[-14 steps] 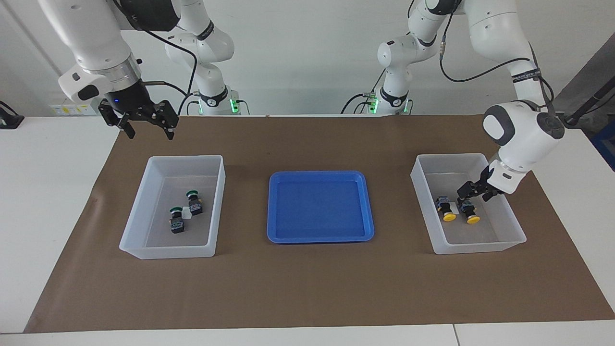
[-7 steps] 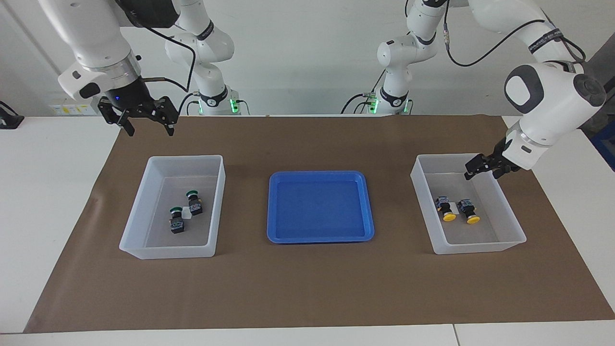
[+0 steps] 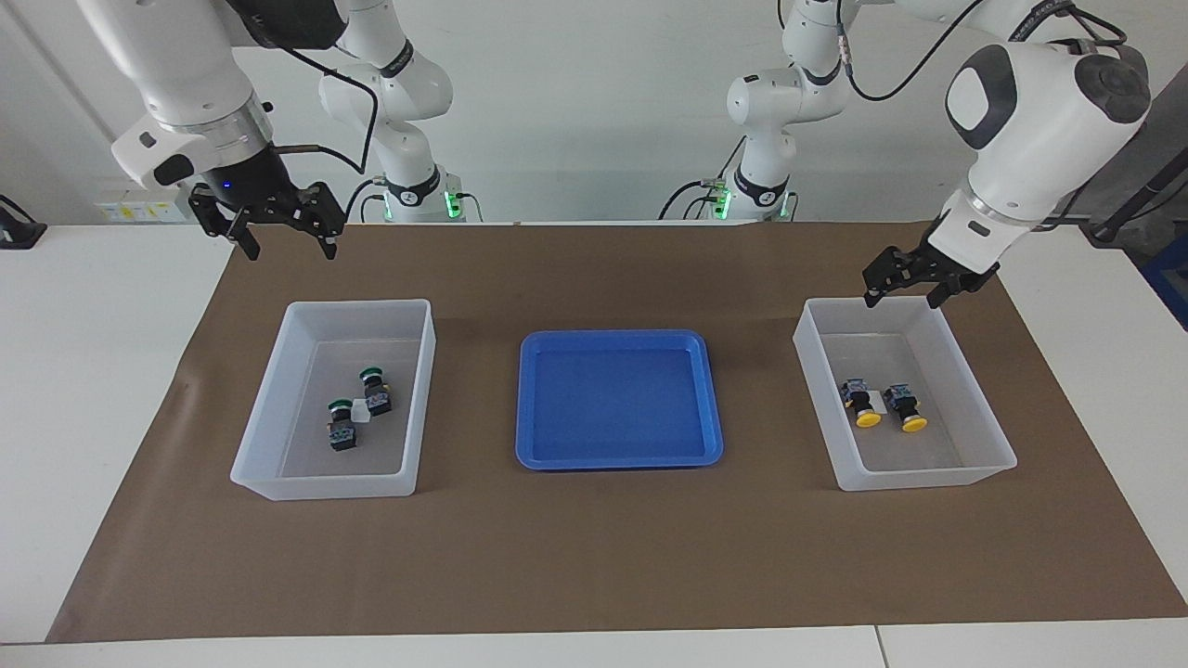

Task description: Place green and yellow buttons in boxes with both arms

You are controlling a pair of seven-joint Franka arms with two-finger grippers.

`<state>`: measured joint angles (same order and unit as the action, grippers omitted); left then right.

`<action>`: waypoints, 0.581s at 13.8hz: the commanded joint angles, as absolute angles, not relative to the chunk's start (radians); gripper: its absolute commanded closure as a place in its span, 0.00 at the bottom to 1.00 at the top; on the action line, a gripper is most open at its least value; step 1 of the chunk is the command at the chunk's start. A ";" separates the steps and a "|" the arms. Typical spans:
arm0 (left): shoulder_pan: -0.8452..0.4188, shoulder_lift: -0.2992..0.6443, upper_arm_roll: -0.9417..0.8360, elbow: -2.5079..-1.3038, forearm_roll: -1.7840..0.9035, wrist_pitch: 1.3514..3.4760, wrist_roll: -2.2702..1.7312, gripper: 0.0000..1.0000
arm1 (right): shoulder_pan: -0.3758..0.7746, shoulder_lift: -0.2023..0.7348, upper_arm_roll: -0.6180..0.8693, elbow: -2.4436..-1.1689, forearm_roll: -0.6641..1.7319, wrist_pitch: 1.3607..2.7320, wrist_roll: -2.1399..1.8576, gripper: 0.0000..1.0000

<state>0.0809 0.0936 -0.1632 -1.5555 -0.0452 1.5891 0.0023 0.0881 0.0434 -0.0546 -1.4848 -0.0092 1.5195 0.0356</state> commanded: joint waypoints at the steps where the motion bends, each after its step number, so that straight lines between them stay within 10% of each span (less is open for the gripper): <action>1: 0.063 0.032 -0.155 -1.563 -0.025 1.522 -0.008 0.00 | 0.075 0.035 -0.044 -1.474 -0.031 1.491 0.017 0.00; 8: 0.074 -0.038 -0.152 -1.588 -0.017 1.476 -0.005 0.00 | 0.075 0.023 -0.046 -1.494 -0.065 1.496 0.014 0.00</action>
<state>0.0719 -0.0150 -0.1566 -1.5586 -0.0411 1.4864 0.0016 0.0856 0.0422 -0.0551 -1.4823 -0.0567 1.5093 0.0353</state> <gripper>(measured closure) 0.000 0.000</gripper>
